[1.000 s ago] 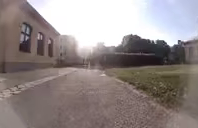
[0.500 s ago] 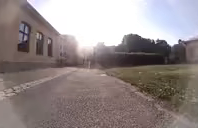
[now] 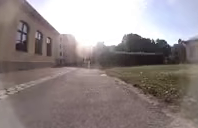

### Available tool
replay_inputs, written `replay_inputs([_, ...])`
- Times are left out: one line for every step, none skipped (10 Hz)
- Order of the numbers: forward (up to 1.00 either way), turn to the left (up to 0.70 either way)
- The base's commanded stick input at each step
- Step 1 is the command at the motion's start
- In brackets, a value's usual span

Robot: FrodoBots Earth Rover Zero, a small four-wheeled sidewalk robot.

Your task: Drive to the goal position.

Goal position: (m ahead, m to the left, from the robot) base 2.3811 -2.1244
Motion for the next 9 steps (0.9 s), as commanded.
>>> replay_inputs([0.44, 0.02])
replay_inputs([0.44, 0.02])
replay_inputs([0.44, 0.02])
replay_inputs([0.44, 0.02])
replay_inputs([0.44, 0.02])
replay_inputs([0.44, 0.02])
replay_inputs([0.44, 0.02])
replay_inputs([0.44, 0.02])
replay_inputs([0.44, 0.02])
